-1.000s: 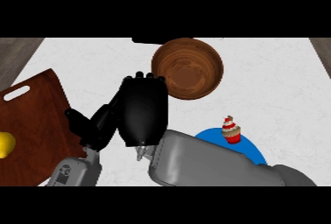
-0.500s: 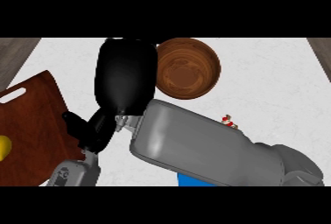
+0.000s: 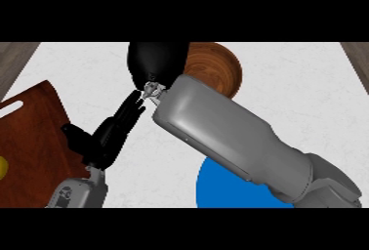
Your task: Pick the tomato from the plate and place it in the bowl
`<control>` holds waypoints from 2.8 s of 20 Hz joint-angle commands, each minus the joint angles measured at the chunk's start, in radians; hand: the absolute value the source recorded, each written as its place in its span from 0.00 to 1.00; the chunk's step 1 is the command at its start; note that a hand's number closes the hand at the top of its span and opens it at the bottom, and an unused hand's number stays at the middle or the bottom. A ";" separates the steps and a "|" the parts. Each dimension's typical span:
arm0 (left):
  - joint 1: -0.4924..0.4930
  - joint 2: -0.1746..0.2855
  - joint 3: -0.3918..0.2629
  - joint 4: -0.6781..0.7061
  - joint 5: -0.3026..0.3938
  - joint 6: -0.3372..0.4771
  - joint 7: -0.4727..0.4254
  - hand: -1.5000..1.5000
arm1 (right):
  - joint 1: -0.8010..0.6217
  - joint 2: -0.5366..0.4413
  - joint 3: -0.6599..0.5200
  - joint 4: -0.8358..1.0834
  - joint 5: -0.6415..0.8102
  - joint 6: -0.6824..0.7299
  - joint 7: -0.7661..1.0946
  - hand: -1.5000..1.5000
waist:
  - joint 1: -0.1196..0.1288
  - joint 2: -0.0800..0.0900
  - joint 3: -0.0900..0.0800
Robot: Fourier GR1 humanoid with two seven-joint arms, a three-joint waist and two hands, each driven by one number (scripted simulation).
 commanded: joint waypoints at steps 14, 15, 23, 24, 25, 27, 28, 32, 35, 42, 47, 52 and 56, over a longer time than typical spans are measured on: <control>0.039 -0.020 -0.032 -0.040 -0.028 0.000 0.000 0.50 | -0.021 -0.032 -0.246 0.663 0.039 -0.221 -0.244 1.00 | 0.017 0.017 0.001; -0.001 -0.019 -0.017 0.016 -0.031 -0.010 -0.028 0.50 | -0.035 -0.042 -0.290 0.668 0.005 -0.240 -0.254 1.00 | 0.011 0.021 0.000; 0.019 -0.011 -0.022 -0.036 -0.022 -0.012 0.021 0.50 | 0.051 -0.039 -0.413 0.715 -0.078 -0.477 -0.455 0.00 | 0.017 0.018 0.003; 0.011 0.000 0.010 -0.002 -0.009 -0.027 -0.016 0.50 | 0.036 -0.015 -0.425 0.708 -0.086 -0.503 -0.451 0.00 | 0.014 0.017 0.002; -0.024 -0.043 -0.018 -0.045 -0.011 0.016 0.051 0.50 | 0.059 -0.031 -0.441 0.695 -0.099 -0.553 -0.496 0.00 | 0.014 0.017 0.003; 0.001 -0.025 -0.006 -0.022 -0.001 -0.011 0.020 0.50 | 0.057 -0.025 -0.495 0.617 -0.144 -0.682 -0.517 0.00 | 0.011 0.019 0.004; 0.006 -0.012 0.002 -0.034 -0.014 -0.007 0.005 0.50 | 0.085 -0.016 -0.508 0.581 -0.156 -0.750 -0.550 0.00 | 0.003 0.013 0.005; -0.020 -0.014 0.016 -0.015 -0.012 0.009 0.034 0.50 | 0.145 0.011 -0.530 0.407 -0.230 -0.926 -0.724 0.00 | -0.014 0.004 0.006; 0.028 -0.005 0.013 -0.016 0.002 -0.020 0.017 0.50 | 0.255 0.012 -0.473 0.263 -0.343 -0.946 -0.845 0.00 | -0.010 -0.003 0.004; 0.060 0.019 0.058 0.003 0.016 -0.030 -0.017 0.50 | 0.513 0.012 -0.133 -0.158 -0.415 -1.058 -0.780 0.00 | -0.048 -0.021 0.002; 0.045 0.009 0.060 -0.046 0.011 0.010 0.033 0.50 | 0.752 0.012 0.065 -0.399 -0.249 -1.105 -0.750 0.00 | -0.095 -0.033 0.001; 0.094 -0.007 0.047 -0.037 -0.004 0.020 0.005 0.50 | 0.988 0.012 0.295 -0.531 -0.089 -1.182 -0.718 1.00 | -0.110 -0.039 -0.001; 0.107 -0.011 0.037 -0.074 -0.017 0.036 0.013 0.50 | 1.240 0.012 0.465 -0.606 0.024 -1.206 -0.731 1.00 | -0.120 -0.042 0.000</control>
